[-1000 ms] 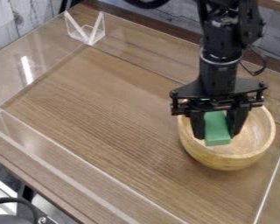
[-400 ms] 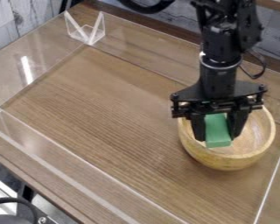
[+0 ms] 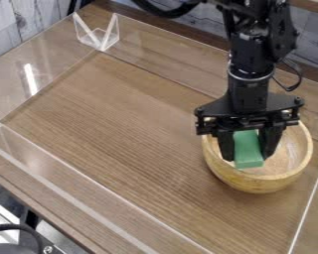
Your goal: Put green stick into wooden bowl
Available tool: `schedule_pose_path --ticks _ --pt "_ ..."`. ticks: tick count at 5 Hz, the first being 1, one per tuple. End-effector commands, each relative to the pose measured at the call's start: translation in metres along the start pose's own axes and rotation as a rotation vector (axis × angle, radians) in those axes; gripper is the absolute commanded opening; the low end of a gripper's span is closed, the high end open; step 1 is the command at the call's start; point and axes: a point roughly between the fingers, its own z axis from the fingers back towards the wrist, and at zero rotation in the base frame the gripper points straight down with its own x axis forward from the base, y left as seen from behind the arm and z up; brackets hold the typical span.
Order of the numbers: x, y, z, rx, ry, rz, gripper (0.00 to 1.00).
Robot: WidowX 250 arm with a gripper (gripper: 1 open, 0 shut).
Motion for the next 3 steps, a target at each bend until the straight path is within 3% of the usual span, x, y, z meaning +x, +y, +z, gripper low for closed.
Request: schedule_pose_path --ticks 1,3 --pt "0.0030 -0.0051 0.0061 -0.027 -0.021 -0.009 0.00" --pt "0.0041 -0.0055 0.0045 -0.033 -0.024 -0.015 0.00"
